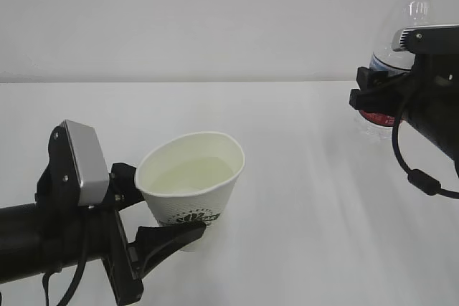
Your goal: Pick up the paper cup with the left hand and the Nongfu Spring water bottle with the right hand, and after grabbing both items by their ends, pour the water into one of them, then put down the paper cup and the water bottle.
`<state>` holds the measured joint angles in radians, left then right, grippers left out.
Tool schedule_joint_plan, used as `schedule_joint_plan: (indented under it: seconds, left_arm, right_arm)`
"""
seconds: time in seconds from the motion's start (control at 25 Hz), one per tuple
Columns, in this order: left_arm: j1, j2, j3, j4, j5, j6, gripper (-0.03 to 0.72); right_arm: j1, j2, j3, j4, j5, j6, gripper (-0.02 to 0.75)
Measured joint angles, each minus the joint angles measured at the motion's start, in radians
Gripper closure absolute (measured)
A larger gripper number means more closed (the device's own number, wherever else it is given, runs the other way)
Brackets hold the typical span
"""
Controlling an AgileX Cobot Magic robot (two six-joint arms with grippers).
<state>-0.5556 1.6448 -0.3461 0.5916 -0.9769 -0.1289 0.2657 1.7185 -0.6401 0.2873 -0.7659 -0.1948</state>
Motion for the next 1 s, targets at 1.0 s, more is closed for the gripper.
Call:
schedule_joint_plan:
  seconds: [1.0]
  left_arm:
    - [0.0, 0.0, 0.0, -0.314, -0.078, 0.007, 0.195]
  right_arm:
    - [0.0, 0.001, 0.0, -0.032, -0.004, 0.0, 0.234]
